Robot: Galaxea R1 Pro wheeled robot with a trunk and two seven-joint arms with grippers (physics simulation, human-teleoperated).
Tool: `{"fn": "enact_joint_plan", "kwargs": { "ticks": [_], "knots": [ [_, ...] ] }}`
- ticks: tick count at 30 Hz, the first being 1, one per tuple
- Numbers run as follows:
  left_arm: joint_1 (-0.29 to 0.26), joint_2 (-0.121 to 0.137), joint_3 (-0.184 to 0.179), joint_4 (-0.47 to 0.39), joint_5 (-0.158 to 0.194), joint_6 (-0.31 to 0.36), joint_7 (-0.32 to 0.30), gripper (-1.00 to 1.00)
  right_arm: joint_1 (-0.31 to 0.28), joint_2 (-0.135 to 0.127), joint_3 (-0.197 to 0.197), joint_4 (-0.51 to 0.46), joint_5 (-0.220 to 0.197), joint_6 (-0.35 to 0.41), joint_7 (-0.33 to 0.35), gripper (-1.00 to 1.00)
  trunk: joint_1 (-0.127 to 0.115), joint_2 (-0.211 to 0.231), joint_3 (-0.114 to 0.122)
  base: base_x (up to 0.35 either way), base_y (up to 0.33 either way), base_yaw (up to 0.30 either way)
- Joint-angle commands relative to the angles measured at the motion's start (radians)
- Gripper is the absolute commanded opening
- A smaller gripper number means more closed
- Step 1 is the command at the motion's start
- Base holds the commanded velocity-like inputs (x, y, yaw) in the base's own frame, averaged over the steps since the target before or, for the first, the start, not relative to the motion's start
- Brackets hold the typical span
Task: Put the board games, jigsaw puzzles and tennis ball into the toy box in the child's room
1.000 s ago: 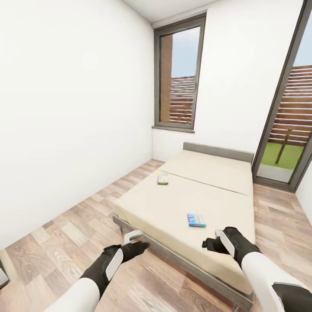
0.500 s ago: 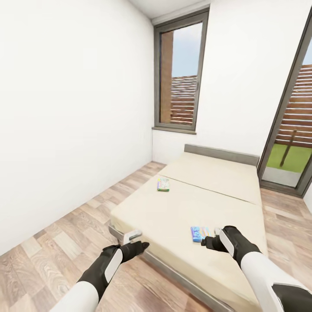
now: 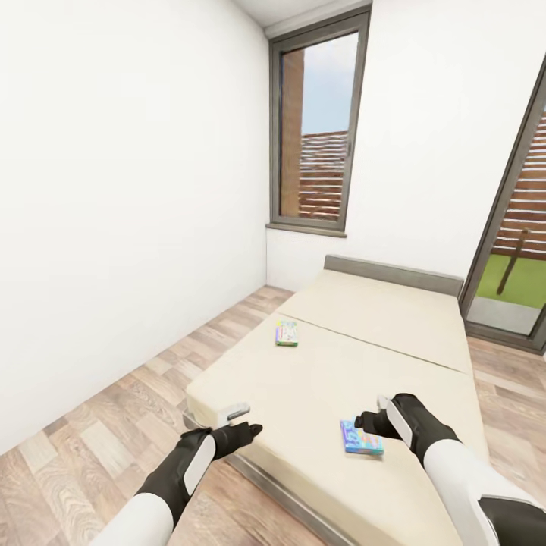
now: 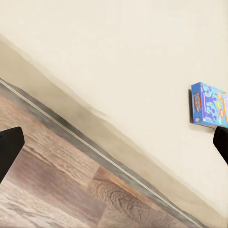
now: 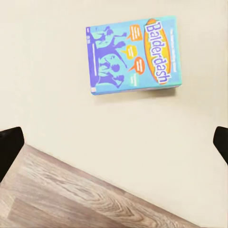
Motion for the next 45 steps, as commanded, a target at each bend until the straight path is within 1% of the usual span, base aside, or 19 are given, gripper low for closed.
{"fn": "enact_joint_plan", "kwargs": {
  "ticks": [1, 6, 13, 22, 33, 45],
  "knots": [
    [0.0, -0.001, 0.0, -0.002, 0.005, 0.012, 0.0, 1.0, -0.001, -0.001, -0.004, -0.002, -0.003, 0.005, 0.001, 1.0, 0.0, -0.001, -0.001, 0.12, 0.0, 0.0],
    [-0.001, -0.003, -0.002, -0.007, 0.005, 0.041, 0.0, 1.0, -0.002, -0.007, -0.006, -0.009, -0.003, 0.005, 0.0, 1.0, 0.0, -0.001, -0.001, 0.072, 0.0, 0.0],
    [0.0, -0.004, -0.002, -0.012, 0.006, 0.055, 0.0, 1.0, -0.002, -0.018, -0.013, -0.034, -0.004, 0.005, -0.001, 1.0, 0.0, -0.001, -0.001, 0.029, 0.0, 0.0],
    [0.0, -0.004, -0.002, -0.016, 0.007, 0.063, -0.004, 1.0, -0.002, -0.037, -0.038, -0.062, -0.004, 0.004, -0.003, 1.0, 0.0, -0.001, -0.001, 0.029, 0.0, 0.0],
    [0.001, -0.002, -0.002, -0.016, 0.007, 0.063, -0.005, 1.0, -0.002, -0.041, -0.045, -0.067, -0.003, 0.003, -0.003, 1.0, 0.0, -0.001, -0.001, 0.171, 0.0, 0.0],
    [0.002, -0.005, -0.003, -0.016, 0.008, 0.064, -0.006, 1.0, -0.003, -0.051, -0.047, -0.068, -0.004, 0.004, -0.003, 1.0, 0.0, -0.001, -0.006, 0.042, 0.0, 0.0]
  ]
}}
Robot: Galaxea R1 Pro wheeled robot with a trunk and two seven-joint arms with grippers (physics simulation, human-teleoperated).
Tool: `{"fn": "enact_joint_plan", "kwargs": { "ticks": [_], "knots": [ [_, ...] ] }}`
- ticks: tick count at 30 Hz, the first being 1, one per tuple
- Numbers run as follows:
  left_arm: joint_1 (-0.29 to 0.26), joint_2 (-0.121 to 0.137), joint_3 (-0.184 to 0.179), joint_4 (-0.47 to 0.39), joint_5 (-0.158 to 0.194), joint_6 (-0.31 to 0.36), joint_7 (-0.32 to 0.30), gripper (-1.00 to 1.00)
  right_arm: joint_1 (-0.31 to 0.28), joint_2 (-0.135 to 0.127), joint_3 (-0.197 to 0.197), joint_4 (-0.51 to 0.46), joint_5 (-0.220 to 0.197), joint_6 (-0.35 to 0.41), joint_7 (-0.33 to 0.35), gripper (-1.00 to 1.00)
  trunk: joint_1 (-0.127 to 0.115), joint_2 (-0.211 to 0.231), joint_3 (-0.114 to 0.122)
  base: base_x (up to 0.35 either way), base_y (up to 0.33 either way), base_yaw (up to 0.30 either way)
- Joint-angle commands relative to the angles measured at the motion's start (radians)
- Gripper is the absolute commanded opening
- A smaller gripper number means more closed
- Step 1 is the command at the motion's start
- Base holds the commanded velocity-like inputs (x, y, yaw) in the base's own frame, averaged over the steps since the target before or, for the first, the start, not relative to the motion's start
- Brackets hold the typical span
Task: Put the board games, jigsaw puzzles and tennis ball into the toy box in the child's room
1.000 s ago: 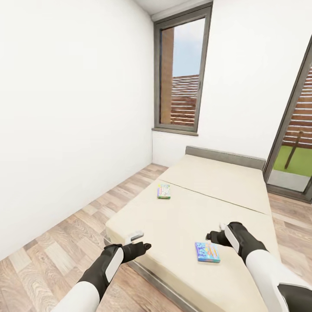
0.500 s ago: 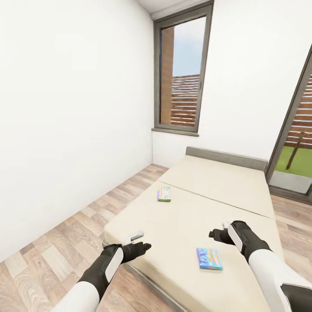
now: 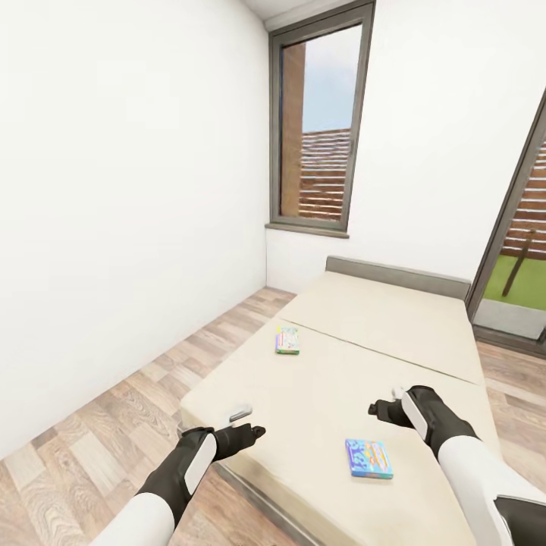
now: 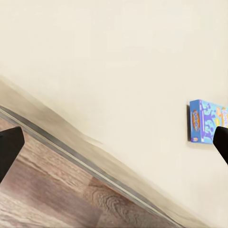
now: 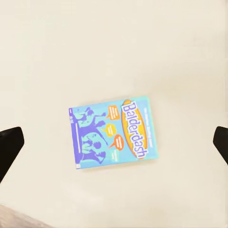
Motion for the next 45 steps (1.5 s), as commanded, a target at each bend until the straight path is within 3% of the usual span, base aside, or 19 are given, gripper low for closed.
{"fn": "enact_joint_plan", "kwargs": {
  "ticks": [1, 14, 18, 22, 33, 34, 36, 41, 43, 44, 45],
  "knots": [
    [0.0, 0.0, 0.0, -0.001, 0.004, 0.005, 0.0, 1.0, -0.001, -0.001, -0.003, -0.001, -0.004, 0.005, 0.001, 1.0, 0.0, -0.001, -0.002, 0.011, 0.0, 0.0],
    [0.001, 0.0, 0.0, -0.001, 0.003, 0.009, 0.003, 1.0, -0.005, -0.012, -0.003, 0.001, -0.006, 0.018, 0.001, 1.0, 0.0, -0.001, -0.021, 0.005, 0.0, 0.0],
    [0.001, 0.001, 0.002, -0.001, 0.004, 0.011, 0.001, 1.0, -0.006, -0.021, -0.004, 0.001, -0.01, 0.085, 0.002, 1.0, 0.0, -0.001, -0.027, 0.001, 0.0, 0.0],
    [0.001, 0.001, 0.003, -0.001, 0.004, 0.011, 0.001, 1.0, -0.006, -0.025, -0.004, 0.002, -0.013, 0.094, 0.002, 1.0, 0.0, -0.001, -0.034, 0.0, 0.0, 0.0],
    [0.003, 0.003, 0.006, -0.012, 0.005, 0.011, -0.029, 1.0, -0.008, -0.044, -0.006, 0.004, -0.052, 0.11, 0.003, 1.0, 0.0, -0.001, -0.052, 0.0, 0.0, 0.0],
    [0.024, 0.004, 0.006, -0.063, 0.005, 0.018, -0.095, 1.0, -0.008, -0.05, -0.008, 0.005, -0.067, 0.111, 0.004, 1.0, 0.0, -0.001, -0.053, 0.0, 0.0, 0.0],
    [0.055, 0.005, 0.005, -0.132, 0.004, 0.035, -0.153, 1.0, -0.008, -0.052, -0.009, 0.005, -0.073, 0.112, 0.005, 1.0, 0.0, -0.001, -0.057, 0.0, 0.0, 0.0],
    [0.099, 0.006, 0.005, -0.232, 0.004, 0.062, -0.205, 1.0, -0.008, -0.053, -0.009, 0.005, -0.077, 0.112, 0.006, 1.0, 0.0, -0.001, -0.065, 0.0, 0.0, 0.0],
    [0.151, 0.007, 0.005, -0.344, 0.003, 0.094, -0.244, 1.0, -0.008, -0.054, -0.009, 0.005, -0.08, 0.113, 0.007, 1.0, 0.0, -0.001, -0.068, 0.0, 0.0, 0.0],
    [0.151, 0.007, 0.005, -0.344, 0.003, 0.094, -0.244, 1.0, -0.008, -0.054, -0.009, 0.005, -0.08, 0.113, 0.007, 1.0, 0.0, -0.001, -0.07, 0.0, 0.0, 0.0],
    [0.176, 0.007, 0.005, -0.398, 0.003, 0.109, -0.258, 1.0, -0.008, -0.054, -0.009, 0.005, -0.081, 0.113, 0.007, 1.0, 0.0, -0.001, -0.071, 0.0, 0.0, 0.0]
  ]
}}
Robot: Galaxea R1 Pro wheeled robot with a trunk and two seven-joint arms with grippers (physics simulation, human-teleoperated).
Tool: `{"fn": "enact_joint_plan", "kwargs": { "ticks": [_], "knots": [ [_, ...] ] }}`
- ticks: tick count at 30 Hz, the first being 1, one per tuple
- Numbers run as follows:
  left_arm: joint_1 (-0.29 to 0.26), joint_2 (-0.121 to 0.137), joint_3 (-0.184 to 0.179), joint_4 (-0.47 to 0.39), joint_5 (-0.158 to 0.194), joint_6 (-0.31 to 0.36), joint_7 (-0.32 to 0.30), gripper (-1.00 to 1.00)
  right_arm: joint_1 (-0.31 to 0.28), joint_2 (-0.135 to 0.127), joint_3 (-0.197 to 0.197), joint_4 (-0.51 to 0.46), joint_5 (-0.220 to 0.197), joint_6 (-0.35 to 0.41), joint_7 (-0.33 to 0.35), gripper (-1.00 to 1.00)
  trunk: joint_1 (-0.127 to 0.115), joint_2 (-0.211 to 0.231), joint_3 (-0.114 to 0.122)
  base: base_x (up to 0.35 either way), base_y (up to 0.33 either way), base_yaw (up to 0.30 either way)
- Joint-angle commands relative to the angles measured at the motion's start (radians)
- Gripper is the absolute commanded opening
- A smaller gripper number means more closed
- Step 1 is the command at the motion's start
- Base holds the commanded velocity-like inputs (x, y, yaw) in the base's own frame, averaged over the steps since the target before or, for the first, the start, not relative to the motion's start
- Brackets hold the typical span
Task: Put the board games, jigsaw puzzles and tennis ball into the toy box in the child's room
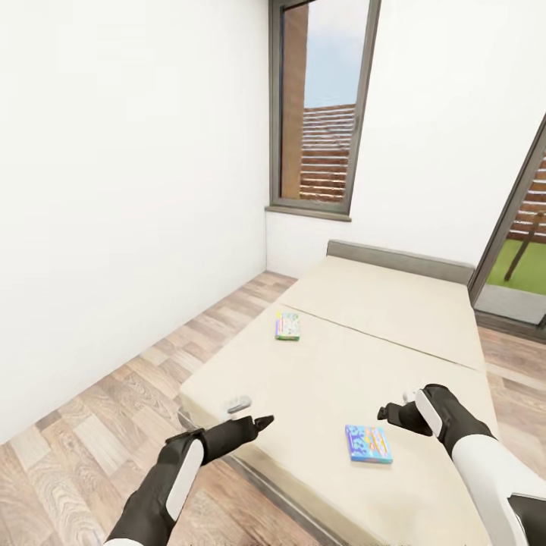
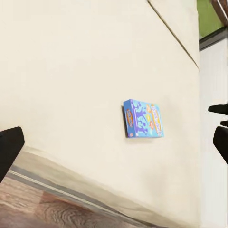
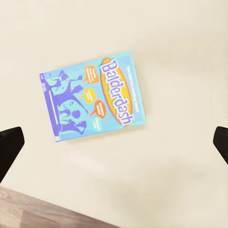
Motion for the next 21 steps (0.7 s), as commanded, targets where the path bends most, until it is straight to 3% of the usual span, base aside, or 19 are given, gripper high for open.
{"fn": "enact_joint_plan", "kwargs": {
  "ticks": [1, 9, 21],
  "knots": [
    [0.023, 0.0, 0.001, -0.052, 0.006, 0.02, -0.011, 1.0, 0.0, 0.0, -0.004, -0.001, -0.002, 0.005, 0.001, 1.0, 0.0, -0.001, -0.003, 0.0, 0.0, 0.0],
    [0.089, -0.001, 0.0, -0.193, 0.006, 0.054, -0.041, 1.0, 0.0, 0.0, -0.004, -0.003, -0.005, 0.005, 0.003, 1.0, 0.0, -0.001, -0.016, 0.0, 0.0, 0.0],
    [0.115, -0.001, -0.001, -0.249, 0.008, 0.068, -0.052, 1.0, -0.007, -0.003, -0.004, -0.004, -0.008, 0.006, 0.005, 1.0, 0.0, -0.001, -0.035, 0.0, 0.0, 0.0]
  ]
}}
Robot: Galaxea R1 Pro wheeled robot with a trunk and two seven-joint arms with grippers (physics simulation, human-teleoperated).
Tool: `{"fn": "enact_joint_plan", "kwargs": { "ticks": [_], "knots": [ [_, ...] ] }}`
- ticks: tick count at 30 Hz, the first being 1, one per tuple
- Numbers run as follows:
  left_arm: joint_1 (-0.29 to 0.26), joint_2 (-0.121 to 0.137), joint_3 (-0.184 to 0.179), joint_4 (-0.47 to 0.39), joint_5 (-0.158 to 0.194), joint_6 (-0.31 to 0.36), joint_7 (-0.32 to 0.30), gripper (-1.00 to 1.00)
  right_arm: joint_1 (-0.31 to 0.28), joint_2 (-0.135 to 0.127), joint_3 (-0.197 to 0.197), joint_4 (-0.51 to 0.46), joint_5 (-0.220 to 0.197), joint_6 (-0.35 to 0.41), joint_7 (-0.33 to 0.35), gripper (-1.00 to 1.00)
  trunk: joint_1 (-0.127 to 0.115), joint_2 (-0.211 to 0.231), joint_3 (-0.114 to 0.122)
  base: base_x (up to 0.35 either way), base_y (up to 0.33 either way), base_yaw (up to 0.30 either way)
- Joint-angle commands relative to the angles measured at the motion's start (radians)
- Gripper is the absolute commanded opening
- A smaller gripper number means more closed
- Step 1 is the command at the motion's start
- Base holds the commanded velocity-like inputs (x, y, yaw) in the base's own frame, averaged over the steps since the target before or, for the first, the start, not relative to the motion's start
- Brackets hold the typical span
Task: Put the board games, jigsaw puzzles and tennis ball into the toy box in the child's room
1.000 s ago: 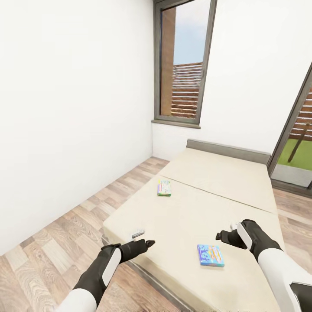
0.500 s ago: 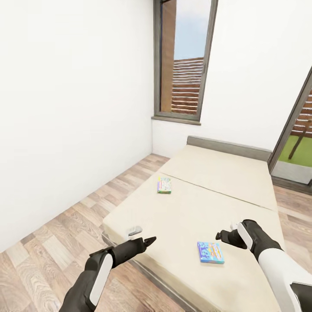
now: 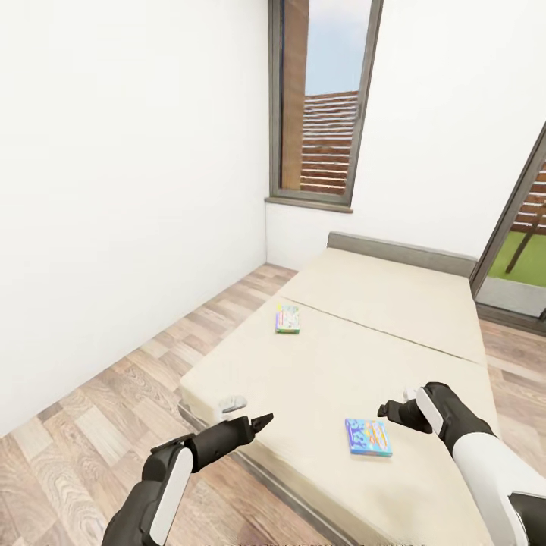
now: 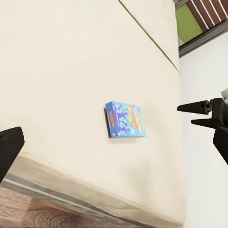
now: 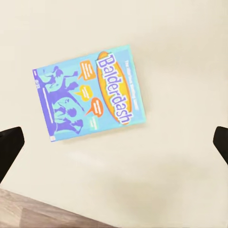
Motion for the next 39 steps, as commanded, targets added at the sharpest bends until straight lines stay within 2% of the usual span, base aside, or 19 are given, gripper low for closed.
{"fn": "enact_joint_plan", "kwargs": {
  "ticks": [1, 3, 5, 6, 8, 9, 11, 16, 26, 39],
  "knots": [
    [0.001, -0.001, 0.001, -0.004, 0.01, 0.008, 0.0, 1.0, -0.007, -0.001, -0.004, -0.001, 0.0, 0.005, 0.002, 1.0, 0.0, -0.001, -0.003, 0.0, 0.0, 0.0],
    [0.003, -0.001, 0.0, -0.006, 0.02, 0.009, -0.001, 1.0, -0.014, -0.003, -0.004, -0.001, 0.0, 0.005, 0.002, 1.0, 0.0, -0.001, -0.006, 0.0, 0.0, 0.0],
    [0.005, -0.002, -0.002, -0.01, 0.051, 0.01, 0.0, 1.0, -0.028, -0.007, -0.004, 0.001, 0.0, 0.005, 0.002, 1.0, 0.0, -0.001, -0.009, 0.0, 0.0, 0.0],
    [0.005, -0.002, -0.002, -0.01, 0.051, 0.01, 0.0, 1.0, -0.028, -0.007, -0.004, 0.001, 0.0, 0.005, 0.002, 1.0, 0.0, -0.001, -0.011, 0.0, 0.0, 0.0],
    [0.006, -0.001, -0.007, -0.013, 0.086, 0.011, 0.001, 1.0, -0.039, -0.009, -0.004, 0.002, 0.0, 0.005, 0.005, 1.0, 0.0, -0.001, -0.014, 0.0, 0.0, 0.0],
    [0.006, -0.001, -0.007, -0.013, 0.086, 0.011, 0.001, 1.0, -0.039, -0.009, -0.004, 0.002, 0.0, 0.005, 0.005, 1.0, 0.0, -0.001, -0.016, 0.0, 0.0, 0.0],
    [0.006, 0.0, -0.012, -0.015, 0.115, 0.011, 0.005, 1.0, -0.045, -0.012, -0.004, 0.003, 0.0, 0.005, 0.015, 1.0, 0.0, -0.001, -0.019, 0.0, 0.0, 0.0],
    [0.007, 0.001, -0.017, -0.017, 0.14, 0.012, 0.018, 1.0, -0.051, -0.018, -0.003, 0.003, 0.0, 0.005, 0.052, 1.0, 0.0, -0.001, -0.027, 0.0, 0.0, 0.0],
    [0.008, 0.001, -0.021, -0.018, 0.162, 0.012, 0.058, 1.0, -0.055, -0.03, -0.003, 0.004, 0.009, 0.004, 0.141, 1.0, 0.0, -0.001, -0.043, 0.0, 0.0, 0.0],
    [0.008, 0.001, -0.023, -0.019, 0.17, 0.013, 0.073, 1.0, -0.056, -0.038, -0.003, 0.005, 0.008, 0.004, 0.174, 1.0, 0.0, -0.001, -0.065, 0.0, 0.0, 0.0]
  ]
}}
